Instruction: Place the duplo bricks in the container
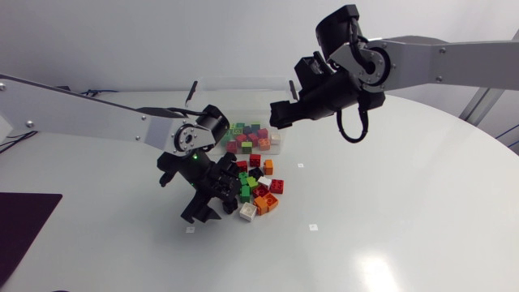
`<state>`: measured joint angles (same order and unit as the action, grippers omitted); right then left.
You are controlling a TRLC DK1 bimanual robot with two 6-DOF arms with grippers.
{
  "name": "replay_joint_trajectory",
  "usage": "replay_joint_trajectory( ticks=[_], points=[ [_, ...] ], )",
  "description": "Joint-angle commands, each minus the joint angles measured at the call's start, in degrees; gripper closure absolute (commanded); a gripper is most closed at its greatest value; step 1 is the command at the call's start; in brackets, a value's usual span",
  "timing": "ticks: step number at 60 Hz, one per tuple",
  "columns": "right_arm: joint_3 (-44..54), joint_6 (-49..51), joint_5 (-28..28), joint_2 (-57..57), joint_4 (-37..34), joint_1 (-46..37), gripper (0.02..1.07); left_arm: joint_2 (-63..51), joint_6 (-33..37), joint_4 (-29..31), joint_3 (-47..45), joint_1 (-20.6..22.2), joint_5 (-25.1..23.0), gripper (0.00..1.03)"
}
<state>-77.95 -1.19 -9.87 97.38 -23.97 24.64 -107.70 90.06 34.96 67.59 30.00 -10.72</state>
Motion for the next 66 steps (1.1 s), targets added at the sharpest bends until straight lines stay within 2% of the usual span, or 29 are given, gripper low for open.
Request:
replay_joint_trajectory(
  ticks=[1, 14, 18, 23, 32, 37, 44, 52, 54, 66],
  points=[
    [3.25, 0.84, -0.06, -2.81, 1.03, -0.03, 0.1, -2.16, 2.4, 1.34, 2.46, 0.94, 0.88, 0.16],
    [8.87, 1.1, -0.06, -6.42, 1.82, 1.11, 0.1, -5.15, 3.28, 2.83, 5.01, 1.29, 2.81, 0.21],
    [10.8, 0.93, 0.11, -7.38, 2.17, 1.9, 0.1, -5.94, 3.28, 3.54, 5.71, 1.38, 2.99, 0.28],
    [13.18, 0.66, 0.73, -8.35, 2.7, 3.04, 0.1, -6.21, 3.54, 3.71, 5.71, 1.47, 2.99, 0.45],
    [16.87, 0.66, 1.26, -9.49, 3.58, 5.06, 0.1, -6.12, 3.54, 4.15, 5.09, 1.55, 2.9, 0.53],
    [18.54, 0.75, 1.26, -10.02, 4.01, 5.77, 0.1, -6.12, 3.81, 4.33, 4.48, 1.55, 2.9, 0.54],
    [20.21, 0.75, 2.31, -10.11, 3.75, 7.35, 0.1, -5.68, 3.54, 4.85, 3.69, 1.47, 2.9, 0.62],
    [21.61, 0.22, 4.42, -10.02, 3.58, 9.81, 0.1, -4.45, 2.84, 4.77, 2.02, 1.29, 2.02, 0.63],
    [21.88, 0.14, 5.21, -9.84, 3.49, 10.34, 0.11, -3.83, 2.58, 4.77, 1.31, 1.11, 1.58, 0.67],
    [21.97, -0.65, 7.76, -5.36, 3.4, 8.84, 0.13, 0.03, 1.7, 4.77, -1.94, -0.64, 0.44, 0.7]
  ],
)
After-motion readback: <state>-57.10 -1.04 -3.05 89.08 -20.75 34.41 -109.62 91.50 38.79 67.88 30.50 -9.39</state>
